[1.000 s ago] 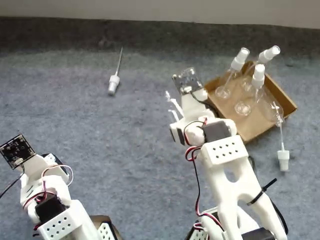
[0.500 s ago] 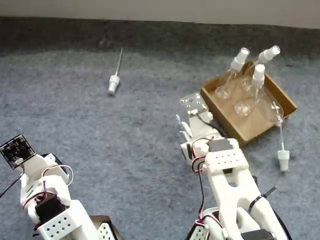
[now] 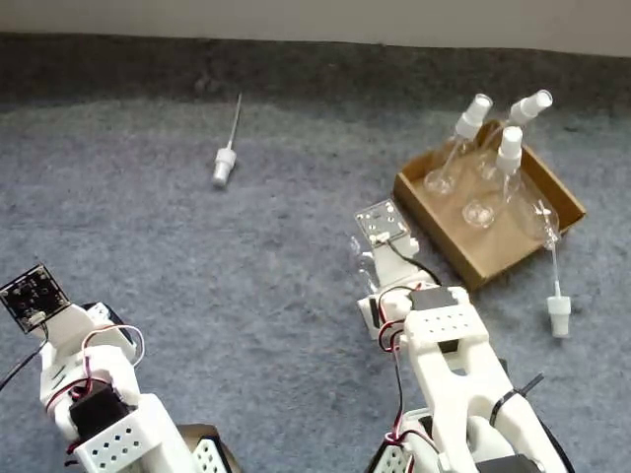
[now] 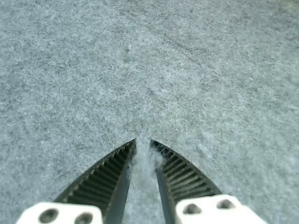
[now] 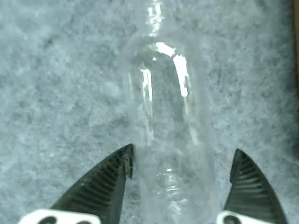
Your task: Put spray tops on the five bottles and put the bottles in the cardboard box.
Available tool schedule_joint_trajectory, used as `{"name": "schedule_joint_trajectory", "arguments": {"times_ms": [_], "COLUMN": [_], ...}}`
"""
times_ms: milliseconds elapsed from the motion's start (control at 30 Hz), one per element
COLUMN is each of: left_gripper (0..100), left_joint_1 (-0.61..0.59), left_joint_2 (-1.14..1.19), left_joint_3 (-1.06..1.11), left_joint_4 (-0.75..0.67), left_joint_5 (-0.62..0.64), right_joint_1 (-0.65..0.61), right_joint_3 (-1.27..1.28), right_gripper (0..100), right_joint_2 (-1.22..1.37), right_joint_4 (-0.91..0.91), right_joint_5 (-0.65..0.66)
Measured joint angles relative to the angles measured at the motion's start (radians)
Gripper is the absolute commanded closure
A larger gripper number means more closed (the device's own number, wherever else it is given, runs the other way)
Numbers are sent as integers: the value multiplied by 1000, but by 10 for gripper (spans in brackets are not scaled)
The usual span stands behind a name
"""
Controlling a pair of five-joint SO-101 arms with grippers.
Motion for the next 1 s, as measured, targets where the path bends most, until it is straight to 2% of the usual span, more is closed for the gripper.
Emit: {"name": "schedule_joint_trajectory", "arguments": {"times_ms": [167,367,500,767,1000], "left_gripper": [995,995,995,995,995], "left_joint_1": [0,0,0,0,0], "left_joint_2": [0,0,0,0,0], "left_joint_3": [0,0,0,0,0], "left_joint_4": [0,0,0,0,0], "left_joint_5": [0,0,0,0,0], "right_joint_1": [0,0,0,-2,-55], "right_joint_3": [0,-118,-239,-399,-674], "right_gripper": [687,687,687,687,687], "right_joint_2": [0,-20,-57,-84,92], "right_joint_4": [25,232,351,399,571], "right_joint_5": [0,101,123,133,133]}}
